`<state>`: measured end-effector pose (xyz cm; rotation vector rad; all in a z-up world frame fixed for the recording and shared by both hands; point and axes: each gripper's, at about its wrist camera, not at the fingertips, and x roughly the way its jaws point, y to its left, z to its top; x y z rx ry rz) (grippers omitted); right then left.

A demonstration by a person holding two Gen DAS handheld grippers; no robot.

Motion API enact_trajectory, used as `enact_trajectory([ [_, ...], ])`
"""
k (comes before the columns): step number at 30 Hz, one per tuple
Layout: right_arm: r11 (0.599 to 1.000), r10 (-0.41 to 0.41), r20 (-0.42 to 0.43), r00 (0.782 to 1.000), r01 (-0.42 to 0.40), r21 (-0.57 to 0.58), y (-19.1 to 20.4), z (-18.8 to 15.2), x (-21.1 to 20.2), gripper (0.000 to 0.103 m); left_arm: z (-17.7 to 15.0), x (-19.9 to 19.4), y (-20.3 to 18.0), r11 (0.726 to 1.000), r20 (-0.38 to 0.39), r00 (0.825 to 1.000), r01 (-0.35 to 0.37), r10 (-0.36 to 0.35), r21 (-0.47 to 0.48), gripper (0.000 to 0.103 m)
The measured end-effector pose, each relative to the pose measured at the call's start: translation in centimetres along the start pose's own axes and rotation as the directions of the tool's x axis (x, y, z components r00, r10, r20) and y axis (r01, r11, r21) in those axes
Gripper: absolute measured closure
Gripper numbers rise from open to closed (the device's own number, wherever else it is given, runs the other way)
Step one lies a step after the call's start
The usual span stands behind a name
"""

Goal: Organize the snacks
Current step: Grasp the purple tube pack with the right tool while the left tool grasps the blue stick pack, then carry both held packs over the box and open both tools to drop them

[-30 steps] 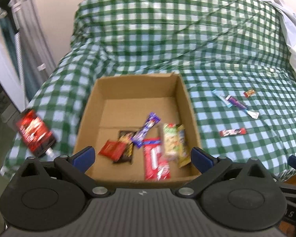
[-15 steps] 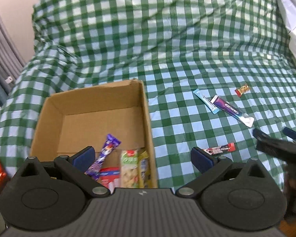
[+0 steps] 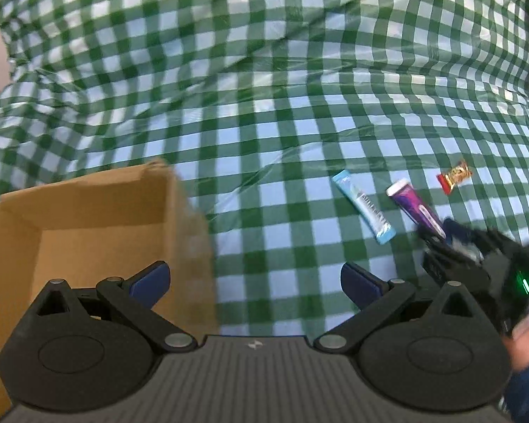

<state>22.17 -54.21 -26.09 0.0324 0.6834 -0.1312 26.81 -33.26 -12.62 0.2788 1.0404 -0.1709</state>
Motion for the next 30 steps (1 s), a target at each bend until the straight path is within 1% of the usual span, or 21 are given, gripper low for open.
enact_trajectory([
  [1, 1.0, 0.006, -0.001, 1.0, -0.006, 0.014, -0.7, -0.1, -0.1, 0.072, 0.5, 0.9, -0.5, 1.0, -0.003, 1.0, 0.011, -0.011, -0.002, 0.0],
  [2, 0.999, 0.0, -0.005, 1.0, 0.0, 0.04, -1.4, -0.3, -0.5, 0.075, 0.9, 1.8, -1.2, 1.0, -0.008, 1.0, 0.02, -0.02, -0.005, 0.0],
  [4, 0.994, -0.046, -0.024, 0.999, 0.048, 0.102, -2.9, -0.7, -1.5, 0.079, 2.0, 3.9, -2.4, 0.999, -0.022, 0.999, 0.05, -0.05, -0.015, 0.0],
  [7, 0.963, -0.139, -0.06, 0.989, 0.149, 0.223, -5.6, -1.8, -4.0, 0.079, 3.4, 7.7, -4.3, 0.994, -0.075, 0.993, 0.091, -0.095, -0.054, 0.0],
  [9, 0.937, -0.196, -0.089, 0.977, 0.213, 0.277, -7.0, -2.6, -5.3, 0.079, 4.4, 10.5, -5.7, 0.991, -0.131, 0.984, 0.106, -0.117, -0.087, 0.0],
  [10, 0.926, -0.21, -0.102, 0.972, 0.231, 0.299, -7.9, -3.5, -5.9, 0.079, 5.0, 11.9, -6.4, 0.989, -0.156, 0.979, 0.113, -0.127, -0.097, 0.0],
  [12, 0.906, -0.219, -0.112, 0.969, 0.245, 0.344, -8.9, -4.6, -6.9, 0.079, 5.8, 14.0, -7.6, 0.986, -0.178, 0.974, 0.12, -0.139, -0.114, 0.0],
  [14, 0.905, -0.222, -0.104, 0.969, 0.245, 0.348, -8.7, -5.2, -7.1, 0.078, 6.2, 15.8, -8.4, 0.988, -0.214, 0.968, 0.107, -0.129, -0.113, 0.001],
  [15, 0.905, -0.226, -0.098, 0.969, 0.246, 0.346, -8.6, -5.3, -7.0, 0.078, 6.4, 16.6, -8.6, 0.987, -0.234, 0.963, 0.107, -0.132, -0.116, 0.008],
  [16, 0.906, -0.23, -0.097, 0.968, 0.249, 0.343, -8.5, -5.5, -6.9, 0.078, 6.4, 17.1, -8.6, 0.989, -0.244, 0.963, 0.091, -0.118, -0.12, 0.008],
  [17, 0.907, -0.233, -0.096, 0.968, 0.252, 0.338, -8.4, -5.5, -6.7, 0.077, 6.4, 16.7, -8.5, 0.989, -0.213, 0.971, 0.08, -0.105, -0.124, 0.022],
  [18, 0.907, -0.236, -0.095, 0.967, 0.254, 0.336, -8.3, -5.6, -6.6, 0.077, 6.4, 16.1, -8.5, 0.991, -0.175, 0.98, 0.081, -0.099, -0.106, 0.061],
  [19, 0.907, -0.237, -0.093, 0.967, 0.254, 0.335, -8.2, -5.7, -6.5, 0.076, 6.4, 15.5, -8.7, 0.993, -0.151, 0.982, 0.101, -0.111, -0.068, 0.092],
  [20, 0.908, -0.235, -0.09, 0.968, 0.251, 0.336, -8.6, -5.8, -6.8, 0.076, 6.4, 15.1, -8.8, 0.992, -0.162, 0.979, 0.117, -0.121, -0.037, 0.096],
  [22, 0.907, -0.234, -0.085, 0.969, 0.249, 0.339, -8.5, -5.7, -7.0, 0.08, 6.2, 14.5, -8.3, 0.992, -0.182, 0.976, 0.116, -0.123, -0.049, 0.096],
  [24, 0.9, -0.219, -0.088, 0.972, 0.236, 0.366, -8.6, -5.4, -7.5, 0.082, 5.9, 13.5, -7.8, 0.99, -0.164, 0.976, 0.135, -0.142, -0.049, 0.096],
  [25, 0.895, -0.216, -0.084, 0.973, 0.231, 0.382, -8.5, -5.2, -8.2, 0.082, 5.7, 12.6, -7.3, 0.986, -0.157, 0.974, 0.157, -0.164, -0.054, 0.096],
  [27, 0.89, -0.219, -0.063, 0.974, 0.226, 0.395, -8.0, -4.9, -9.8, 0.083, 4.9, 10.1, -6.4, 0.979, -0.126, 0.972, 0.194, -0.2, -0.054, 0.096],
  [30, 0.889, -0.212, -0.014, 0.977, 0.199, 0.411, -6.8, -4.2, -12.7, 0.083, 3.4, 5.3, -4.8, 0.97, -0.051, 0.969, 0.24, -0.242, -0.028, 0.096],
])
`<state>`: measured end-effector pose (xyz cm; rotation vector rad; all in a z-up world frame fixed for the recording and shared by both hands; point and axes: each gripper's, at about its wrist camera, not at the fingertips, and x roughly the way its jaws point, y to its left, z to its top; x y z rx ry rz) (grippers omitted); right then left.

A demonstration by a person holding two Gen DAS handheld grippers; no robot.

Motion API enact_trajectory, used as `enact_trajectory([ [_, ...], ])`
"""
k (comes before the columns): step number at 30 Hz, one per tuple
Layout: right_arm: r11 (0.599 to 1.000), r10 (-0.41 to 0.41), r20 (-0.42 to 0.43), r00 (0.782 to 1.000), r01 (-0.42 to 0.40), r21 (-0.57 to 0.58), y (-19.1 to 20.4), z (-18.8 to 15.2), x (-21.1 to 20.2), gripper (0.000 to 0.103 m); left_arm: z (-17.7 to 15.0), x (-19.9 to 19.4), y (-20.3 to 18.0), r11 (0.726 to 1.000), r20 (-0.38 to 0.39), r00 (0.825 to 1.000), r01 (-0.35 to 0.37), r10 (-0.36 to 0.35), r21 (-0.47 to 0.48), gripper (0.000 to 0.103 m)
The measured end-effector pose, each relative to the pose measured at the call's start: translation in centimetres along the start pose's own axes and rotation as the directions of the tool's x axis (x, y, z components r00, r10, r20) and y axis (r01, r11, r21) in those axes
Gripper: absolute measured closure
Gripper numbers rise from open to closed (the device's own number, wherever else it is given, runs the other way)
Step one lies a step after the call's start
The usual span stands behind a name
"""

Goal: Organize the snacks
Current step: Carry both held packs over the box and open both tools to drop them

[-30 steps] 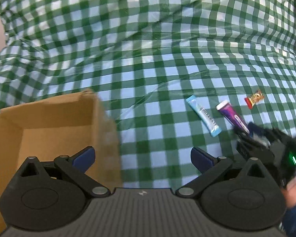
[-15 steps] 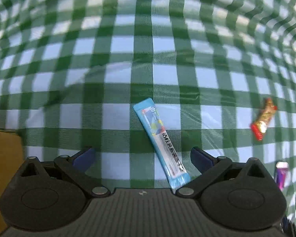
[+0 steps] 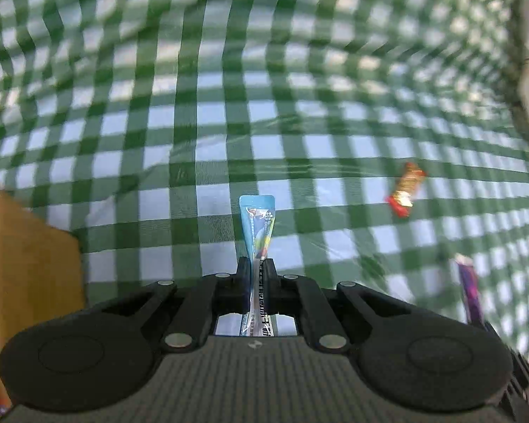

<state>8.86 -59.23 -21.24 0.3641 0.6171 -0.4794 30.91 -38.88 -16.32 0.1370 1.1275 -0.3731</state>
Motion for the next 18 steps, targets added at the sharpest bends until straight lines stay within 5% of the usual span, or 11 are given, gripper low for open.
enact_trajectory([
  [10, 0.985, 0.164, 0.069, 0.984, -0.159, -0.067, 6.0, -0.8, -10.8, 0.084, -8.1, -16.4, 5.3, 0.998, 0.157, 0.987, 0.051, -0.045, -0.033, 0.096],
  [18, 0.931, 0.335, 0.058, 0.94, -0.322, -0.169, 12.8, -4.1, -21.0, 0.084, -16.4, -25.4, 11.9, 0.992, 0.187, 0.975, -0.115, 0.124, -0.059, 0.096],
])
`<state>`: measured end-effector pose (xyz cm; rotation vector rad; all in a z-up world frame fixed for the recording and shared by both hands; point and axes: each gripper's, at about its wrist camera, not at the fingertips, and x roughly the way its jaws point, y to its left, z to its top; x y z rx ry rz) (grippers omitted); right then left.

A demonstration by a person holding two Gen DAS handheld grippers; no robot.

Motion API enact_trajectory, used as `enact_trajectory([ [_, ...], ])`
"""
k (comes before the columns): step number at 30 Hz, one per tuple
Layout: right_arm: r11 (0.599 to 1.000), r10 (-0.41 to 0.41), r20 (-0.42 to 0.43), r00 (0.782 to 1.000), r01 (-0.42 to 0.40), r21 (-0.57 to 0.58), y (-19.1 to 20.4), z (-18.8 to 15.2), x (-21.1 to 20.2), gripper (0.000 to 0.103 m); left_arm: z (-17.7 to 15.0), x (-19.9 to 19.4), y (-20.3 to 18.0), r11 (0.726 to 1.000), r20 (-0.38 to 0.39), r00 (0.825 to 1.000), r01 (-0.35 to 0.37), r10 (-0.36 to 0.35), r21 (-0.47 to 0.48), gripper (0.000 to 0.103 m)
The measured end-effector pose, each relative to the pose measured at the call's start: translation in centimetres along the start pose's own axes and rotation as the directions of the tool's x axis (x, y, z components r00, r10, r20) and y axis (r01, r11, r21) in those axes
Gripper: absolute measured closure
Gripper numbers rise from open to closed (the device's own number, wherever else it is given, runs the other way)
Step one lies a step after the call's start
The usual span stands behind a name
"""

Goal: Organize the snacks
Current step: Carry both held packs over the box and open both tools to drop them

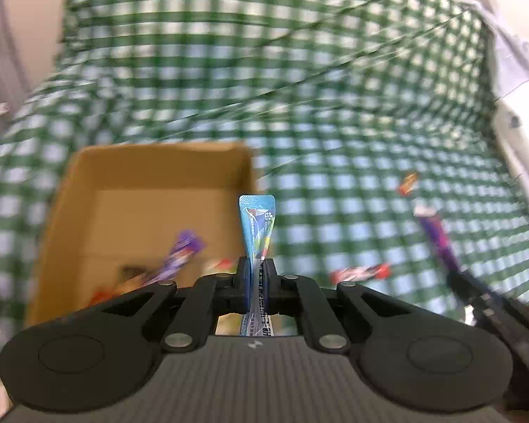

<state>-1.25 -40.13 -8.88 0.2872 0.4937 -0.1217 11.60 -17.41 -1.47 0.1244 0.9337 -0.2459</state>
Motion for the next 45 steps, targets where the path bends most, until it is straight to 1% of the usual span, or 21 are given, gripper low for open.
enact_trajectory([
  [2, 0.999, 0.04, -0.011, 0.999, -0.04, -0.016, 2.1, -0.4, -1.7, 0.084, -2.0, -1.6, 2.3, 0.999, -0.009, 0.999, -0.037, 0.037, -0.01, 0.096],
  [4, 0.996, 0.081, -0.026, 0.996, -0.081, -0.035, 4.8, -1.1, -3.5, 0.084, -3.9, -3.0, 4.3, 0.998, -0.023, 0.998, -0.053, 0.052, -0.023, 0.096],
  [8, 0.983, 0.146, -0.058, 0.988, -0.151, -0.103, 9.6, -2.7, -6.6, 0.084, -7.6, -5.4, 7.1, 0.995, -0.016, 0.996, -0.089, 0.088, -0.05, 0.096],
  [12, 0.966, 0.187, -0.088, 0.978, -0.2, -0.165, 13.5, -4.4, -8.7, 0.084, -10.4, -7.5, 9.5, 0.993, -0.001, 0.997, -0.076, 0.077, -0.094, 0.096],
  [15, 0.955, 0.197, -0.097, 0.975, -0.214, -0.208, 15.7, -5.3, -10.0, 0.084, -11.8, -8.9, 10.8, 0.991, 0.025, 0.997, -0.07, 0.073, -0.113, 0.096],
  [18, 0.946, 0.199, -0.102, 0.975, -0.218, -0.238, 17.2, -5.8, -10.8, 0.084, -12.5, -9.8, 11.7, 0.99, 0.041, 0.997, -0.054, 0.06, -0.133, 0.096],
  [23, 0.937, 0.195, -0.107, 0.975, -0.217, -0.272, 19.0, -6.6, -12.0, 0.084, -13.3, -10.6, 12.3, 0.988, 0.058, 0.997, -0.044, 0.053, -0.147, 0.096],
  [28, 0.93, 0.188, -0.106, 0.976, -0.212, -0.3, 19.9, -6.9, -12.5, 0.084, -13.9, -11.2, 12.7, 0.987, 0.067, 0.997, -0.036, 0.047, -0.156, 0.096],
  [35, 0.927, 0.184, -0.102, 0.978, -0.207, -0.313, 20.4, -7.0, -12.7, 0.084, -14.0, -11.7, 12.7, 0.986, 0.081, 0.996, -0.031, 0.045, -0.164, 0.096],
  [45, 0.928, 0.181, -0.111, 0.977, -0.207, -0.309, 20.6, -7.3, -12.6, 0.084, -13.9, -11.5, 12.7, 0.986, 0.076, 0.996, -0.033, 0.046, -0.166, 0.096],
])
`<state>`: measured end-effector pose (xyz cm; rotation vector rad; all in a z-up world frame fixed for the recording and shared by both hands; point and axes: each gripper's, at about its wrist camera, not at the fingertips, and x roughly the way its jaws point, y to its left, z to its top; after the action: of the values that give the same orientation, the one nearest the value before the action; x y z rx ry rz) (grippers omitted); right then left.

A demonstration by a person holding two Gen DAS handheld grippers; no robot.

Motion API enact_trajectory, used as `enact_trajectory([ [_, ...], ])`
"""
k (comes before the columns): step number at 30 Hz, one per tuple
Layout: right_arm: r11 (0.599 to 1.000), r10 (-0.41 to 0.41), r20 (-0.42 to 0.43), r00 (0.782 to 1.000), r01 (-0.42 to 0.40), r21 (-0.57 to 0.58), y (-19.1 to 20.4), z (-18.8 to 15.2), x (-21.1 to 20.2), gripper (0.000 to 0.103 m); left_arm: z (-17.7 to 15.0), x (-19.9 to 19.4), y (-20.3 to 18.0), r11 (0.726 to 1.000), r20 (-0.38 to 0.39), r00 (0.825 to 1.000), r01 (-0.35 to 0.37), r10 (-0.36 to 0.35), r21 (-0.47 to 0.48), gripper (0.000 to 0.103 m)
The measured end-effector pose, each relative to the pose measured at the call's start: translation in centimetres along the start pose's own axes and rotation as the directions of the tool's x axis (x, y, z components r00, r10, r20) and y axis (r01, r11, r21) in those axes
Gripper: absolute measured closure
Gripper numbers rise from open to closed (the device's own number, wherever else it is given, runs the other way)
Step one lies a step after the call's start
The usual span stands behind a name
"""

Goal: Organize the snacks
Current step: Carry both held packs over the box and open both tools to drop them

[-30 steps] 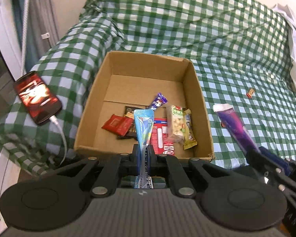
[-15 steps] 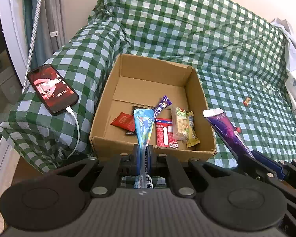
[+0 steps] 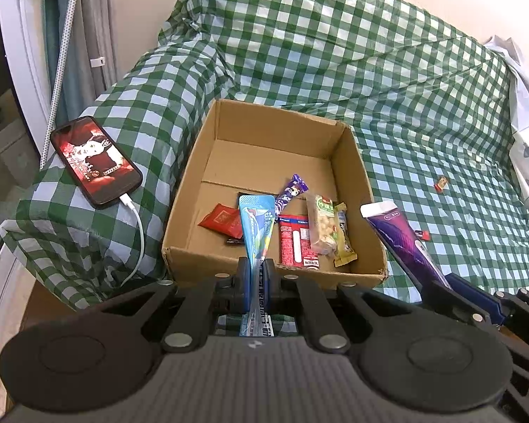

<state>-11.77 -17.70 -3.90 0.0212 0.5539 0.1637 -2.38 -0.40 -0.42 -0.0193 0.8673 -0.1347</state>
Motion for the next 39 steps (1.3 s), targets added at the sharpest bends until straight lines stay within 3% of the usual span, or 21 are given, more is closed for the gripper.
enact_trajectory([
  [20, 1.0, -0.011, -0.046, 0.999, 0.011, -0.002, -1.8, 3.1, 5.9, 0.084, 4.7, 4.1, 1.4, 0.999, -0.014, 1.0, -0.015, 0.015, -0.033, 0.096],
  [39, 0.998, 0.008, -0.146, 0.989, 0.0, 0.057, -3.8, 5.6, 17.5, 0.084, 9.7, 14.7, 0.7, 0.999, -0.101, 0.994, -0.04, 0.041, 0.003, 0.096],
])
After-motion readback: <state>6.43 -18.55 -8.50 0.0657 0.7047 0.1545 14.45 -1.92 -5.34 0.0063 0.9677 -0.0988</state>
